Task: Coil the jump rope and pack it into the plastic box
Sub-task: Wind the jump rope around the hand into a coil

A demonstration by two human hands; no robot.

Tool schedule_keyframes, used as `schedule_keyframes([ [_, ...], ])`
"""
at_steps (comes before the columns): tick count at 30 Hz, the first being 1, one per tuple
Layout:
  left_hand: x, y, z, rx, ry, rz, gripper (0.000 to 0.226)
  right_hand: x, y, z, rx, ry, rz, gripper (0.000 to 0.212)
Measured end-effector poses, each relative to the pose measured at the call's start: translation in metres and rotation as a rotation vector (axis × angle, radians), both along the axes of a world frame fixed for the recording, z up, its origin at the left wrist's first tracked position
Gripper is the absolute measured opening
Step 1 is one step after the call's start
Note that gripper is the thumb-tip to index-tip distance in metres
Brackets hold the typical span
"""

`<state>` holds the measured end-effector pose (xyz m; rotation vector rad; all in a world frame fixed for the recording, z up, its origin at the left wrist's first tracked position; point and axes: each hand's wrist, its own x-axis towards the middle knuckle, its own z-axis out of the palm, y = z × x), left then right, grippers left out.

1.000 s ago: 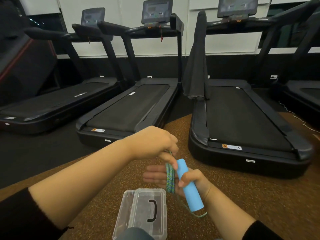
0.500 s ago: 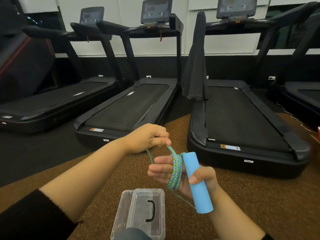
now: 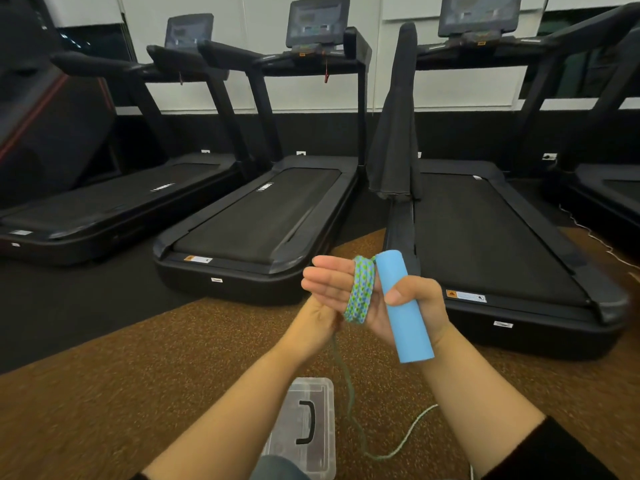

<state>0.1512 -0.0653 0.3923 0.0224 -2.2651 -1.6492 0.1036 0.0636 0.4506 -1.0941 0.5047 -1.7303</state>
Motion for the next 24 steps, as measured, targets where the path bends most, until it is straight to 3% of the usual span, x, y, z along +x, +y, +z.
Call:
schedule_keyframes([
  [3,0.01,0.019,-0.001,0.124,0.008,0.038,0.026,-0.002,-0.004,0.0,0.062,-0.012,0.016,0.071],
  [7,0.029,0.038,-0.007,0.104,0.067,0.022,0.041,-0.006,-0.004,0.003,0.052,-0.087,-0.03,0.078],
  [13,0.029,0.038,-0.014,0.213,0.045,-0.06,0.034,-0.015,-0.005,0.005,0.124,-0.063,-0.101,0.088],
  [20,0.022,0.02,0.001,0.018,-0.076,-0.122,0.026,-0.029,-0.01,0.005,0.203,-0.039,-0.096,0.087],
  [24,0.023,0.008,0.025,-0.318,-0.226,-0.139,0.026,-0.035,-0.011,0.001,0.254,-0.028,-0.059,0.08],
])
